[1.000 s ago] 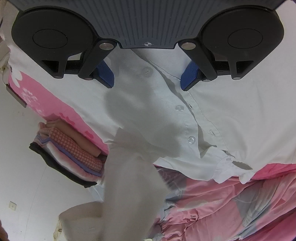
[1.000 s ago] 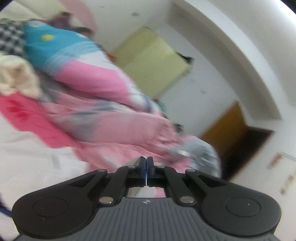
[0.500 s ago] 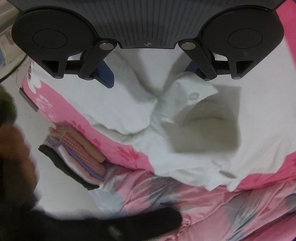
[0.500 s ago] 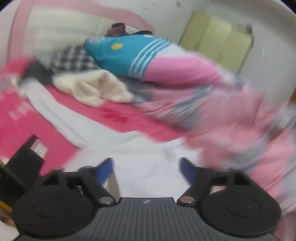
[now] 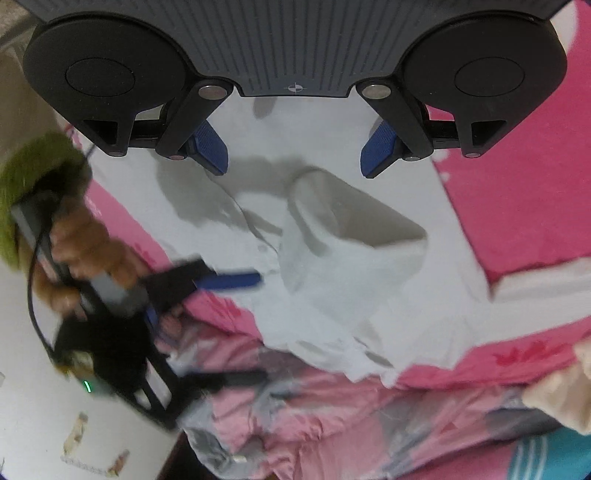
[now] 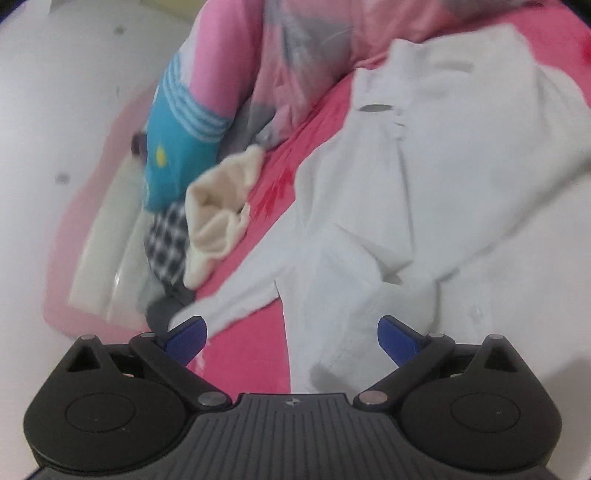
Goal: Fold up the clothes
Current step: 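Pinch the shirt fabric near the collar with the left gripper, then open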
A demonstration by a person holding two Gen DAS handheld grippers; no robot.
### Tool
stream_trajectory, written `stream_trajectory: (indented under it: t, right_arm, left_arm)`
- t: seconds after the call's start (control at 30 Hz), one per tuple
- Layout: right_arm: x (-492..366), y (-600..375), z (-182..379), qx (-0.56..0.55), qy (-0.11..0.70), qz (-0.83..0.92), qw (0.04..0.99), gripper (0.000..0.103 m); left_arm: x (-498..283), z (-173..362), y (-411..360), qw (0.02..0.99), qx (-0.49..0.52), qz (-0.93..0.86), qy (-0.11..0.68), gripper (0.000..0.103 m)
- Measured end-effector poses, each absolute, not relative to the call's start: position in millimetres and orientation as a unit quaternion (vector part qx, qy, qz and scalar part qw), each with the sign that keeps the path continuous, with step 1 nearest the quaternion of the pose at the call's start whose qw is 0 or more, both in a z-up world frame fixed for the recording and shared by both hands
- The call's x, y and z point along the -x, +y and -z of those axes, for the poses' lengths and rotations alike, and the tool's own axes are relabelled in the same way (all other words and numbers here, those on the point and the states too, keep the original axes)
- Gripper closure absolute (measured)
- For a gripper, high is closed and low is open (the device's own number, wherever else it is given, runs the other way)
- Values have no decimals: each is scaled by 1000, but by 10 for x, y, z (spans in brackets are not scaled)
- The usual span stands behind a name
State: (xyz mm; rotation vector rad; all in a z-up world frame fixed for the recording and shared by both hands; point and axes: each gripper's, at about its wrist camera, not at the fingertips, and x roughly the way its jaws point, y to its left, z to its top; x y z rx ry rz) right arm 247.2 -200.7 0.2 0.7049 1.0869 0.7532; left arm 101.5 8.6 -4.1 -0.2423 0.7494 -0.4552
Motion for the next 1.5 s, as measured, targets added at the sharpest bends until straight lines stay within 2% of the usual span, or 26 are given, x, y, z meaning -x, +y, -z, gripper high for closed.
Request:
stream_trajectory:
  t: [0.2,0.33,0.43,0.47,0.5,0.53,0.57,0.63,0.67,0.73,0.8,0.9,1.17,1.27,1.43,1.5]
  right_arm:
    - [-1960,-2491,145,-482,403,-340,699,2]
    - [-1527,-2772,379,-546,368,-309,686,2]
    - [-1201,-2921,604,-560,383,-269,684,2]
    - [-1109,-2970,667,-566,384,-261,681,2]
    - [-1028,-3023,718,-572,385,-253,679,2]
    - [-956,-3077,759,-577,383,-246,679,2]
    - [-895,-3134,789,-581,378,-240,680,2]
    - [-819,-3217,818,-584,370,-231,685,2]
    - [-794,-3259,816,-583,365,-229,689,2]
    - [-758,-3345,786,-579,353,-228,698,2]
    - [-770,-3357,769,-576,347,-235,702,2]
    - [-818,-3299,781,-575,349,-249,697,2]
    - [-831,-3111,909,-574,375,-269,677,2]
    - [-831,-3107,908,-572,378,-265,678,2]
    - [-833,-3089,901,-568,385,-256,681,2]
    - [-838,-3070,900,-565,389,-252,683,2]
  left_arm:
    - [-1048,-41,-37,924,47,202,321,24]
    - [-1129,-13,-404,934,-70,188,295,26]
    - [-1191,77,-705,928,-161,188,278,29]
    - [-1252,139,-766,924,-178,183,287,36]
    - [-1312,201,-826,918,-195,177,295,47]
    - [-1373,263,-886,913,-211,172,304,52]
    - [-1432,309,-882,910,-208,171,316,55]
    - [-1500,298,-792,913,-170,177,327,72]
    - [-1504,235,-715,918,-147,169,327,84]
    - [-1514,109,-561,928,-101,154,325,90]
    - [-1509,-61,-194,935,18,158,316,93]
    - [-1472,-207,388,923,202,146,294,94]
    - [-1248,103,1469,866,415,43,277,91]
    - [-1226,163,1573,868,408,38,281,74]
    - [-1262,137,1699,886,374,21,275,62]
    - [-1301,102,1687,896,342,26,281,49]
